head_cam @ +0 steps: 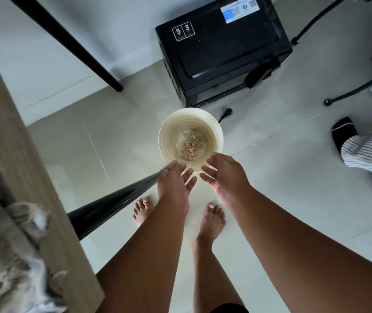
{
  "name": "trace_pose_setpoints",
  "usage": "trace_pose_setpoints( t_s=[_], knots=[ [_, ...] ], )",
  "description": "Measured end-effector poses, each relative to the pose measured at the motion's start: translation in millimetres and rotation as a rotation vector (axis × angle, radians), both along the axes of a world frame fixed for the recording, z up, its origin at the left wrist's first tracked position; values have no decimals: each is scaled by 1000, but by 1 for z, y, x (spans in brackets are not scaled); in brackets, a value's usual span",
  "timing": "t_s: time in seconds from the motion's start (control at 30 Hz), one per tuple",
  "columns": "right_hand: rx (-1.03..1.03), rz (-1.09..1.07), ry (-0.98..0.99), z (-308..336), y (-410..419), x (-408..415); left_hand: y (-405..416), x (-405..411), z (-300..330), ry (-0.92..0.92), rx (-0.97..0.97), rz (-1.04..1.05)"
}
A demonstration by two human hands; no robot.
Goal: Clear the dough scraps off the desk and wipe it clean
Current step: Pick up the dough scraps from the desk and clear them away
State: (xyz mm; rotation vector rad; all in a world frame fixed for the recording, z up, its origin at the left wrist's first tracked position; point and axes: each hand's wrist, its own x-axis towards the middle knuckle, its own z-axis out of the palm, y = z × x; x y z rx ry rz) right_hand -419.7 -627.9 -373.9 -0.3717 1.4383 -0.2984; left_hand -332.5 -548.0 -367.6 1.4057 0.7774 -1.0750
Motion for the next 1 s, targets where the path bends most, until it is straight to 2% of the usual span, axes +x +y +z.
trace_pose_setpoints(
  t_s=[0.13,0.3,0.4,0.57,0.7,0.83,1.0],
  knots=[
    [-22,67,7,28,3,-7,8,-5,23,-41,40,-119],
    [-62,168,37,75,15,-22,24,-6,63,-229,111,-571],
    [-82,217,40,107,25,-36,38,-11,97,-289,128,-738],
    [-53,150,26,179,43,-57,60,-26,177,-349,100,-806],
    [-90,185,8,240,53,-69,71,-39,244,-380,24,-848],
    [-149,308,-9,295,61,-75,83,-41,303,-442,-82,-965],
    [-262,516,-11,344,69,-74,110,-27,349,-569,-116,-1033]
  ],
)
